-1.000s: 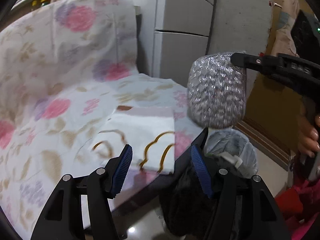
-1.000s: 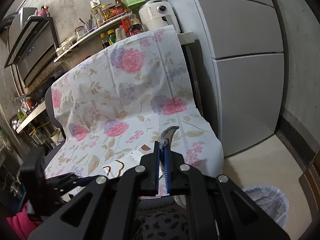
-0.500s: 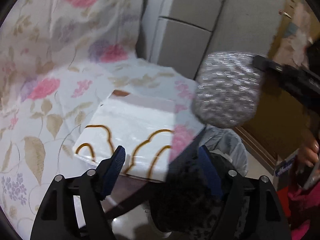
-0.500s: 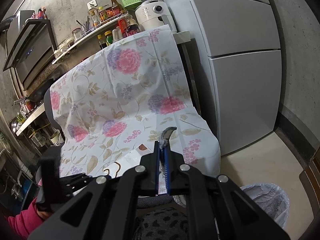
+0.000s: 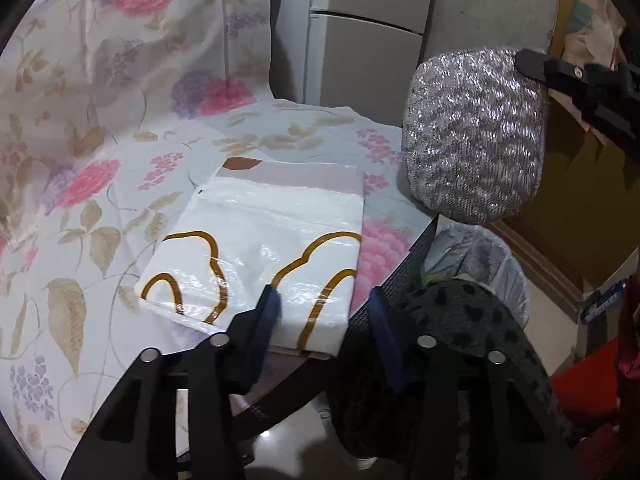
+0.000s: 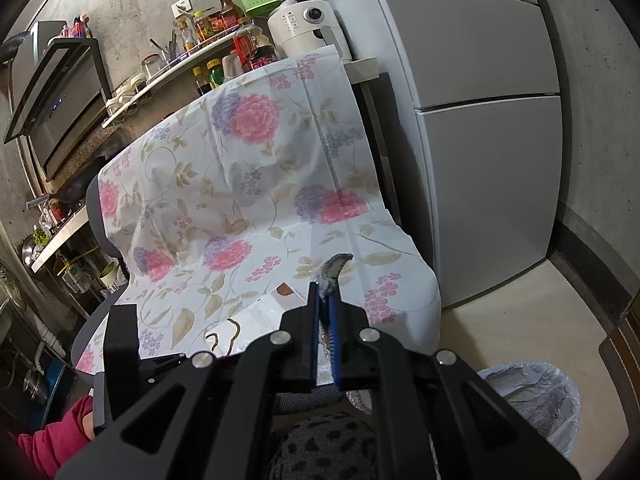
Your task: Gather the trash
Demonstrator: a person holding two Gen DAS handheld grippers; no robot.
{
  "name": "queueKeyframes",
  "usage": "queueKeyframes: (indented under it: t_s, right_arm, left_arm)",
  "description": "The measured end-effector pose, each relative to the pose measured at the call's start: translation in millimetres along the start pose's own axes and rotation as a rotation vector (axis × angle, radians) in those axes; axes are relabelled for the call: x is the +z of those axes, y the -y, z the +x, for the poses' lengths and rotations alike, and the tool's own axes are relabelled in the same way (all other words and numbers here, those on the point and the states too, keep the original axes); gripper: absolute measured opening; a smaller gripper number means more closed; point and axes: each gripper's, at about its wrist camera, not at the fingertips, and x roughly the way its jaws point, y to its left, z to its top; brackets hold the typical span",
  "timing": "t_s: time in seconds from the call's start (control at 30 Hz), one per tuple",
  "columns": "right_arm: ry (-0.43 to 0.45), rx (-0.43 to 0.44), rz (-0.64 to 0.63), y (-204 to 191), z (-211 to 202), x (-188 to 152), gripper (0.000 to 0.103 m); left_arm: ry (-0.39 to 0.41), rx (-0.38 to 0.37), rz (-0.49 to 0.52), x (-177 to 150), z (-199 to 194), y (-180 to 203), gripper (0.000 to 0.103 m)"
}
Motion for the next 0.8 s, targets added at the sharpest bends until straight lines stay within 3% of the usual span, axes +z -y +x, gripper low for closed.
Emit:
queueKeyframes:
  t_s: [0.13,0.3,0.4,0.6,0.67,0.8]
  right_arm:
    - [-0.001,-0.002,-0.005,-1.3,-0.8,-0.6,0.005]
    - [-0.001,-0.003,-0.003,-1.7,-0.5,-0.5,0.005]
    - [-0.001,0.0,-0.004,-1.8,-0.9,-0.2,0.005]
    - [0.001,0.003,-0.005,-2.1,-0.6,0.3,0.005]
    - [0.002,0.002,-0.008,-2.6,-1.3,1.0,0.005]
    - [0.005,0.004,-0.002,-1.4,-2.8,3.6,0.005]
  left_arm:
    - [0.005,0.066,0.07,-3.7,3.7,12.7,0.053]
    - [0.014,0.13,0.14,-8.6,7.9,22.3,0.053]
    - [0.022,0.138,0.12,-9.3,5.2,15.8,0.041]
    - [0.015,0.077,0.009,-3.7,1.8,-4.2,0.02]
    - [0.013,0.044,-0.042,-0.9,-0.1,-11.1,0.008]
    - [0.042,-0.011,-0.151,6.5,-8.3,-28.9,0.002]
